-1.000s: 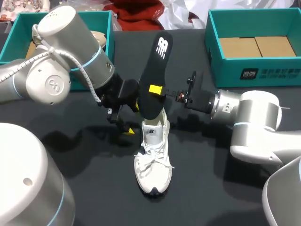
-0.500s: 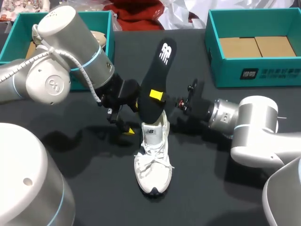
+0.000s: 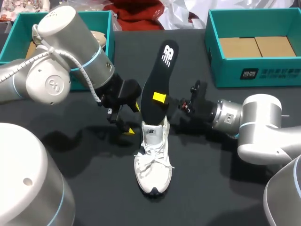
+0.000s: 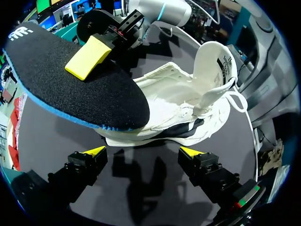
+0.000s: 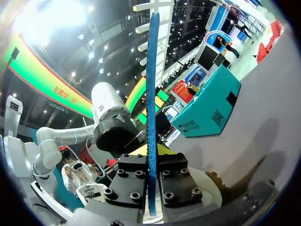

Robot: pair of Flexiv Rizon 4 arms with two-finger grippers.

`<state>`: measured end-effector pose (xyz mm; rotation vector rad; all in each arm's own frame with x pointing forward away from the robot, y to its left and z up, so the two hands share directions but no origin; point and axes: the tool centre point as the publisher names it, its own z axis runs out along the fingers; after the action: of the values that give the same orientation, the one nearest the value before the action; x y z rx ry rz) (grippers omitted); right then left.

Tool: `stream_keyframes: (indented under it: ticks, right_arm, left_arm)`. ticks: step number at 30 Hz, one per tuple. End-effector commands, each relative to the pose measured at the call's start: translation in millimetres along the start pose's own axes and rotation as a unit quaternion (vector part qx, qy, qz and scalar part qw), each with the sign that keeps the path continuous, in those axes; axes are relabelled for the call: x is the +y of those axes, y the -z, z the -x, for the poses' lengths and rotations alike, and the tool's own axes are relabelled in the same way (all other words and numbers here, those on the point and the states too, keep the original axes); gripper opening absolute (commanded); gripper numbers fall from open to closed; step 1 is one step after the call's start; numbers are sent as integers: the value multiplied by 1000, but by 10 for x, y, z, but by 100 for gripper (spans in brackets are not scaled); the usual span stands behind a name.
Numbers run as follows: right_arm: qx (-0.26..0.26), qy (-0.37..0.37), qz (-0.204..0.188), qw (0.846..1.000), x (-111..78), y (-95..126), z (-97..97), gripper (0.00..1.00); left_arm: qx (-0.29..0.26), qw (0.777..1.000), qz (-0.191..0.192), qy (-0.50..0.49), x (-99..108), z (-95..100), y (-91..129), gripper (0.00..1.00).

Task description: Take the shoe out of the shoebox, open the shoe tongue, remove and reinsert the insole, then place the shoe into the shoebox

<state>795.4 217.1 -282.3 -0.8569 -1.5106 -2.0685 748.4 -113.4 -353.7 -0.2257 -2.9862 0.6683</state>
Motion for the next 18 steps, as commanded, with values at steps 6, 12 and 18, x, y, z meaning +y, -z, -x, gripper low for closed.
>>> stream_keyframes:
  ticks: [6, 12, 18]
  right_arm:
    - [4, -5, -17, 1000, -109, 10, 30, 0]
    - [-1, -6, -21, 1000, -173, 56, 44, 0]
    - [-6, -8, -23, 1000, -209, 121, 16, 0]
  left_arm:
    - [0, 1000, 0, 0, 4, 0, -12, 100]
    - [0, 1000, 0, 0, 4, 0, -12, 100]
    - [0, 1000, 0, 0, 4, 0, -12, 100]
